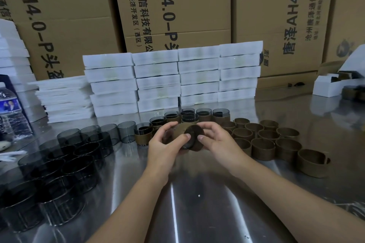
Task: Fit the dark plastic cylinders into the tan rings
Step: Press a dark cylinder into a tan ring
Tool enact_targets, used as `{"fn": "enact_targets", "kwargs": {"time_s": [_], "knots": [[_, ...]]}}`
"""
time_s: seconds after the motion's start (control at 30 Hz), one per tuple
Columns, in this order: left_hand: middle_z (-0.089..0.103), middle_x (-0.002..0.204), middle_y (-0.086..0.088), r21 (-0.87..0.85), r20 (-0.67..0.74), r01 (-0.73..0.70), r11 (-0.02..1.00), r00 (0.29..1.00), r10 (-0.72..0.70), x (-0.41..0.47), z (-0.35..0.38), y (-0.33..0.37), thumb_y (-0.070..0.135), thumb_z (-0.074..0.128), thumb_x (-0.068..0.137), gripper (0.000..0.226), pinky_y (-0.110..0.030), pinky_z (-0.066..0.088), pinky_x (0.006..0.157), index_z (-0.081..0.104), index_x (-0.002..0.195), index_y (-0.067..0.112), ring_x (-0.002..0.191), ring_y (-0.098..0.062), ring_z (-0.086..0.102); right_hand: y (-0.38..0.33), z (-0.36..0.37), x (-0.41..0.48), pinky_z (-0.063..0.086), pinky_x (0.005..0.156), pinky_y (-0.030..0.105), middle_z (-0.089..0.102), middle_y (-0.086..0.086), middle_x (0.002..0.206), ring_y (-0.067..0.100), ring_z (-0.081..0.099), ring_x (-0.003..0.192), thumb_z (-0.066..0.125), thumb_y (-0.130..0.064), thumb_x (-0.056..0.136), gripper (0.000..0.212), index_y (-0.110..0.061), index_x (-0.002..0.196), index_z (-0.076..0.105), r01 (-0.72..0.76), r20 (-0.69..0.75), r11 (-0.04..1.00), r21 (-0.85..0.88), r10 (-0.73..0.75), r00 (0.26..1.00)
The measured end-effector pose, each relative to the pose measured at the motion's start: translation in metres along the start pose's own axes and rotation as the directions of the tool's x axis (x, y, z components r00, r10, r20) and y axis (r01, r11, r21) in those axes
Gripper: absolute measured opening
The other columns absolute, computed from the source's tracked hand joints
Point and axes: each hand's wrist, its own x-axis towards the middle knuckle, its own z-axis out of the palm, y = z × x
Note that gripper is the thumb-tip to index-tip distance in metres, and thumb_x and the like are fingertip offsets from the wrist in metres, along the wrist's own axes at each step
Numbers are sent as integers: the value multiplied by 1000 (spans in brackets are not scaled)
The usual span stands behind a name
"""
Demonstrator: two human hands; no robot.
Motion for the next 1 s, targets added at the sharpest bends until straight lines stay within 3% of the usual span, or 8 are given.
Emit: {"fn": "enact_targets", "kwargs": {"time_s": [0.17,0.3,0.4,0.57,0.67,0.77,0.87,1.0], "knots": [[72,74,13,28,8,-13,1000,1000,13,1,0,0,-1,73,79,28,-29,60,63,72,90,25,83,-16,68,0,0,-1,52,70,13,66,2,98,7,64,86,49,5,96,25,-16,107,57,-31,6,1000,3,31,1000],[74,88,3,-13,-15,57,998,998,-57,0,0,1,7,72,83,20,-50,58,85,73,96,22,96,-26,69,-2,-2,-1,55,73,21,68,7,101,14,67,90,55,1,94,21,-13,107,62,-48,11,998,34,48,999],[70,112,-19,-155,33,169,973,986,-166,-1,1,5,18,64,89,26,-54,57,84,69,113,7,100,-35,68,-5,-1,0,56,89,41,70,11,99,22,68,93,61,-19,93,14,-11,105,65,-53,-36,994,92,56,998],[72,102,-19,-278,159,252,927,964,-214,1,-1,7,33,68,69,46,-39,61,66,68,107,7,87,-29,71,-8,-2,0,52,78,30,73,3,107,20,69,99,50,-58,89,49,-18,113,65,-207,0,978,-18,207,978],[72,104,-17,-282,191,281,917,953,-234,2,-4,6,33,69,67,45,-36,61,64,69,104,8,85,-27,72,-8,1,-3,56,74,31,75,9,95,21,72,86,45,-54,94,47,-17,119,62,-276,114,958,75,267,957],[71,107,-18,-300,215,303,904,945,-246,4,-6,4,32,70,66,45,-37,61,67,70,105,8,85,-28,72,-7,5,-3,57,63,27,69,15,85,17,70,68,40,-47,99,45,-12,116,62,-239,91,969,61,233,968],[72,106,-18,-341,248,332,880,934,-256,4,-4,3,32,71,68,35,-39,61,68,75,96,11,88,-30,73,-5,7,-4,56,60,26,67,2,67,10,64,56,36,-48,100,44,-17,98,67,-200,62,979,40,197,978],[72,110,-19,-365,271,341,866,929,-252,4,-2,5,35,69,69,53,-38,61,68,66,113,7,92,-31,72,-3,9,-4,50,60,28,58,-11,47,4,54,44,31,-52,100,48,-25,80,65,-180,-38,982,-50,178,983]]}}
